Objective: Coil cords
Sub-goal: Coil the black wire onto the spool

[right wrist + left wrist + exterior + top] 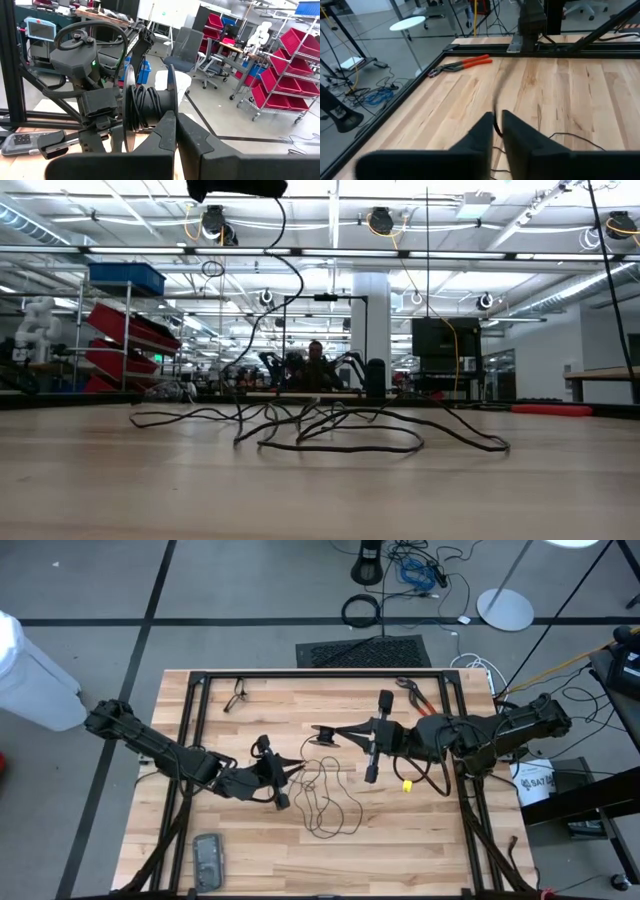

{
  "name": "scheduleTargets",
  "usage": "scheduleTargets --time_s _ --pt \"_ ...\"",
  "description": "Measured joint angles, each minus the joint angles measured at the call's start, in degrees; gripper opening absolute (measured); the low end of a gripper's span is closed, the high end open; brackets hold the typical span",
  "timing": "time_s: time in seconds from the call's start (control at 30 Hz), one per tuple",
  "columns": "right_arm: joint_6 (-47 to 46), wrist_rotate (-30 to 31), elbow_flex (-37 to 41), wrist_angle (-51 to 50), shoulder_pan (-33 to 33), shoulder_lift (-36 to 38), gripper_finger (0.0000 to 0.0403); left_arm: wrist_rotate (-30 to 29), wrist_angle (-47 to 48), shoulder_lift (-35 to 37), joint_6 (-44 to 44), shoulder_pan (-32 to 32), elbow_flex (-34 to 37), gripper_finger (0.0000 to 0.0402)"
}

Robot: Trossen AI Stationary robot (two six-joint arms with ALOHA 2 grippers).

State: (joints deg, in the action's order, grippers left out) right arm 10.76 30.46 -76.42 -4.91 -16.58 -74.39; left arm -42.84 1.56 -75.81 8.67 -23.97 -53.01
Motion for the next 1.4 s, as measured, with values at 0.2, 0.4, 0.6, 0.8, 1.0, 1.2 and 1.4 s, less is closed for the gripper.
scheduleTargets --time_s 0.2,0.4,0.6,0.8,1.0,1.2,1.4 --pt "-1.1 0.0 0.0 0.4 0.4 -0.2 0.0 -1.9 0.1 0.0 -0.3 0.0 0.0 0.0011" --pt "-3.6 0.0 0.0 2.5 0.5 -0.9 0.0 -5.7 1.4 0.0 -0.4 0.0 0.0 0.0013" --pt "-3.2 1.8 0.0 8.1 0.5 -3.9 0.0 -5.9 1.5 0.0 -0.4 0.7 0.0 0.0013" --pt "1.9 12.0 0.0 16.7 0.5 -8.7 0.0 -5.9 0.6 0.0 -0.7 0.7 0.0 0.0013" --pt "7.5 16.2 0.0 28.7 0.5 -14.1 0.0 -5.2 0.0 0.0 -1.7 0.7 0.0 0.0013" --pt "9.7 16.1 0.0 37.9 0.5 -18.0 0.0 -5.0 0.1 0.0 -2.3 1.4 0.0 0.0013" --pt "11.0 16.1 0.0 42.7 0.9 -21.1 0.0 -4.3 1.1 0.0 -3.0 3.2 0.0 0.0013"
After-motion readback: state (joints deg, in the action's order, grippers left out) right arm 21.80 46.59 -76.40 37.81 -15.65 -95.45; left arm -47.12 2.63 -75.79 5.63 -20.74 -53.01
